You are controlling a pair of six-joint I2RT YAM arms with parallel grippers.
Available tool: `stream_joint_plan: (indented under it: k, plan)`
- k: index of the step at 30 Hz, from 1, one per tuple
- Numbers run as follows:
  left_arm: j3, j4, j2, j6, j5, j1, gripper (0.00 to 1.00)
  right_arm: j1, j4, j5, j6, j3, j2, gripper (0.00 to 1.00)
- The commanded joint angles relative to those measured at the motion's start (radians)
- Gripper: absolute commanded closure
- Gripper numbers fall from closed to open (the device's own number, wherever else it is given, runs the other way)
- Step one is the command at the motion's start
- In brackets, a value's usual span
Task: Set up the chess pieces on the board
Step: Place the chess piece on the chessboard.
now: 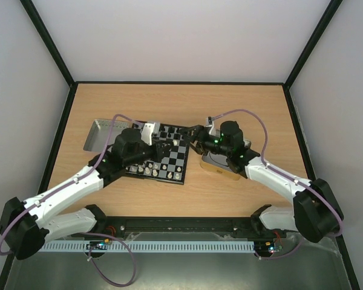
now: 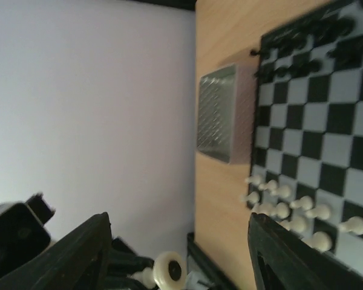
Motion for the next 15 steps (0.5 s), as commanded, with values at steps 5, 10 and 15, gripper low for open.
stream_joint_plan:
  k: [5,10,15]
  plan:
    - [0.181,-0.684,0.012,0.061,-0.086,-0.007,0.95,-0.002,-0.538,0.529,-0.363,0.131,-0.050,0.35]
    - [0.265,-0.869,0.158,0.066,-0.104,-0.060,0.95,-0.012,-0.604,0.645,-0.406,0.125,-0.066,0.35]
    - [0.315,-0.938,0.332,0.088,-0.170,-0.115,0.94,-0.019,-0.606,0.670,-0.415,0.097,-0.088,0.35]
